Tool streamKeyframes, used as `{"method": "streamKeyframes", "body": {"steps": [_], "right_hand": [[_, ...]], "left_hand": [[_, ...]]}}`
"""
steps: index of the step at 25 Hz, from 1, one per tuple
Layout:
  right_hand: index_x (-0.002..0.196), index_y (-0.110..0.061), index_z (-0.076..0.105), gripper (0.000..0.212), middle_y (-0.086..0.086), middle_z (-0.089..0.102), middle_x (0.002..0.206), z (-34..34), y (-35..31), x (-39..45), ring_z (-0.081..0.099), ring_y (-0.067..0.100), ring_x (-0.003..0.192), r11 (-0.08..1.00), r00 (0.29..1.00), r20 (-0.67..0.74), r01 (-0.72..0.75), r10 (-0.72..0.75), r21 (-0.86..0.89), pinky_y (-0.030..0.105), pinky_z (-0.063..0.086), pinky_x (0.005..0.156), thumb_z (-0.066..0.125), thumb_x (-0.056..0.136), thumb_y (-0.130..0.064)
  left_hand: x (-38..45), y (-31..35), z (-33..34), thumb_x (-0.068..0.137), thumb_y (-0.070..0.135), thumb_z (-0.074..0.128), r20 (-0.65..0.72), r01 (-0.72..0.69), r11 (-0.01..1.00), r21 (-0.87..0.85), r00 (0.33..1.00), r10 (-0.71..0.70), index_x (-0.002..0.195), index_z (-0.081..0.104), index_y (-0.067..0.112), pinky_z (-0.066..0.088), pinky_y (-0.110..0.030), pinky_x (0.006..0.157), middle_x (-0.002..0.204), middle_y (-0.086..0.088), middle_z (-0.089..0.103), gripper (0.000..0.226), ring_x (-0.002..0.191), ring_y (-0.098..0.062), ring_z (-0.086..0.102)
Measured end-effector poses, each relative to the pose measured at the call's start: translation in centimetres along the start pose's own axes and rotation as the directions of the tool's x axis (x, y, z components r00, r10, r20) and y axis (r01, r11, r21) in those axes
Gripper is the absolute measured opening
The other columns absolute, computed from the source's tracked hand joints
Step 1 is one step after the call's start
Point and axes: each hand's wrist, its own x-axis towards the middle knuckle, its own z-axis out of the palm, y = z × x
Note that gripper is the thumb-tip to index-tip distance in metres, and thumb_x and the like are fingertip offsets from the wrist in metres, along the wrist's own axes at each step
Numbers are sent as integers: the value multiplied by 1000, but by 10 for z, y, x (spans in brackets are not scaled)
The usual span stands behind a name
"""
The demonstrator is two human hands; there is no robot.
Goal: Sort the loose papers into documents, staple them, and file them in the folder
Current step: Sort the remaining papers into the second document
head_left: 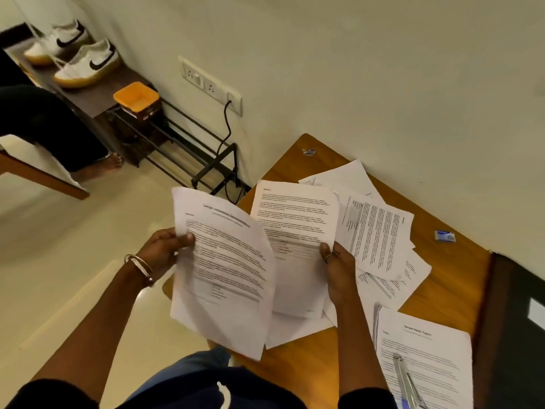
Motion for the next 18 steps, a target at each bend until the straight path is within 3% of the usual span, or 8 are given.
{"method": "streamKeyframes", "body": {"steps": [3, 6, 9, 13, 16, 18], "right_hand": [[112, -19, 69, 28, -4, 72, 110, 3, -5, -9, 65, 13, 105, 993, 986, 169, -16, -4, 116, 27, 52, 85, 49, 97, -5], [108, -13, 72, 35, 14, 70, 110, 5, -4, -20, 64, 32, 103, 974, 960, 279, -91, 30, 207, 38, 54, 82, 49, 92, 8], [96, -14, 77, 23, 13, 73, 98, 2, -11, -33, 68, 29, 89, 941, 941, 338, -126, 13, 313, 40, 57, 73, 73, 74, -12], [95, -12, 76, 45, 11, 74, 92, -11, -8, -38, 69, 26, 83, 929, 919, 390, -97, -53, 356, 37, 57, 69, 90, 57, -33], [95, -16, 78, 52, 10, 74, 96, -22, -9, -43, 69, 25, 89, 942, 926, 369, -55, -76, 331, 37, 57, 74, 92, 52, -40], [98, -20, 77, 46, 9, 73, 101, -29, -15, -45, 68, 26, 96, 952, 937, 320, 37, -139, 305, 39, 56, 81, 90, 57, -38]], "left_hand": [[16, 19, 45, 84, 6, 61, 65, -103, 979, 176, 994, 93, 80, 75, 17, 57, -25, 64, 89, -1, 73, 18, 78, -17, 70], [38, 32, 78, 81, 13, 67, 50, -117, 965, 233, 993, 108, 83, 72, 18, 54, -36, 77, 93, -2, 71, 7, 85, -24, 67], [48, 40, 96, 83, 13, 66, 73, 28, 978, 207, 996, -44, 72, 74, 19, 52, -38, 78, 86, -1, 72, 15, 87, -24, 65], [43, 37, 102, 81, 12, 62, 262, 107, 982, 155, 954, -146, 94, 68, 11, 53, -47, 86, 98, -7, 71, 15, 97, -29, 65], [38, 36, 107, 76, 14, 65, 299, -91, 974, 210, 954, 25, 94, 70, 10, 56, -44, 81, 97, -5, 73, 19, 90, -26, 69], [33, 40, 112, 81, 13, 64, 287, -273, 899, 344, 942, 177, 91, 69, 15, 59, -32, 71, 86, 9, 74, 11, 79, -14, 70]]}}
